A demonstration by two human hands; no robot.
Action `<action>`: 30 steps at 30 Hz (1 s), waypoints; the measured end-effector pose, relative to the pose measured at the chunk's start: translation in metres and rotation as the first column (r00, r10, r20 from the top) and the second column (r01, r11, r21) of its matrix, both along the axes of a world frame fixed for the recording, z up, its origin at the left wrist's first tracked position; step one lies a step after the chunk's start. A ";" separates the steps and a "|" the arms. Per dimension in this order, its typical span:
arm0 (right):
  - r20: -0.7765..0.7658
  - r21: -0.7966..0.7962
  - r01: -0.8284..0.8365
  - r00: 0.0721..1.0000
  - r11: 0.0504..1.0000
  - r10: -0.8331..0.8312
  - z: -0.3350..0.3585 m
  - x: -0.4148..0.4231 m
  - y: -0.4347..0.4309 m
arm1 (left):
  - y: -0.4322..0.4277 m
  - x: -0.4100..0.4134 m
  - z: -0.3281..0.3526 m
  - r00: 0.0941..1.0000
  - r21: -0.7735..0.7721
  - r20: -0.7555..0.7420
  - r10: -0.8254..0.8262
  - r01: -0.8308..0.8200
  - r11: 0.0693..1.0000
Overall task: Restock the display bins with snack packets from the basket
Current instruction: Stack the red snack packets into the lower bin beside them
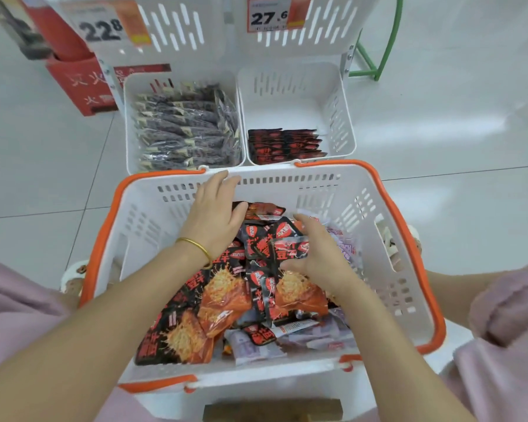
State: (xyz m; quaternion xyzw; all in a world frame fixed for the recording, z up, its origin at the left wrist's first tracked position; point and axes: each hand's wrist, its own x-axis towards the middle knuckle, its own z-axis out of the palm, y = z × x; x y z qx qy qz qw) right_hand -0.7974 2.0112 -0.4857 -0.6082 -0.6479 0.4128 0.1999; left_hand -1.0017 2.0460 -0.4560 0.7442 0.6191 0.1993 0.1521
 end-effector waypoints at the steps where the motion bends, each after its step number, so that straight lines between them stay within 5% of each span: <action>1: -0.043 0.000 0.030 0.999 1.000 -0.030 0.003 0.001 0.000 | -0.001 0.001 -0.001 1.000 -0.012 0.021 -0.005 0.005 1.000; 7: -0.360 0.070 0.319 0.892 0.945 -0.274 0.027 0.005 0.013 | -0.006 0.022 0.010 0.880 -0.298 0.474 0.025 0.134 0.945; 9: -0.423 0.080 0.385 0.848 0.919 -0.319 0.039 0.004 0.019 | -0.009 0.034 0.013 0.867 -0.371 0.499 -0.007 0.221 0.902; 15: -0.454 0.118 0.365 0.847 0.923 -0.277 0.065 0.001 0.044 | 0.009 0.051 0.013 0.799 -0.264 0.601 -0.014 0.214 0.941; 20: -0.600 -0.020 0.096 0.795 0.995 -0.088 0.084 0.023 0.084 | 0.043 0.039 0.020 0.778 -0.166 0.617 -0.120 0.278 0.946; 24: -0.431 -0.028 -0.017 0.902 0.999 0.003 0.096 0.027 0.125 | 0.077 0.035 0.022 0.788 -0.130 0.586 -0.189 0.322 0.938; 27: -0.428 0.019 0.047 0.903 0.999 -0.034 0.102 0.020 0.157 | 0.108 0.031 0.024 0.821 -0.111 0.543 -0.176 0.278 0.954; 30: -0.493 0.180 0.248 0.860 0.952 -0.131 0.103 0.015 0.199 | 0.140 0.013 0.013 0.971 0.076 0.232 -0.050 0.033 0.997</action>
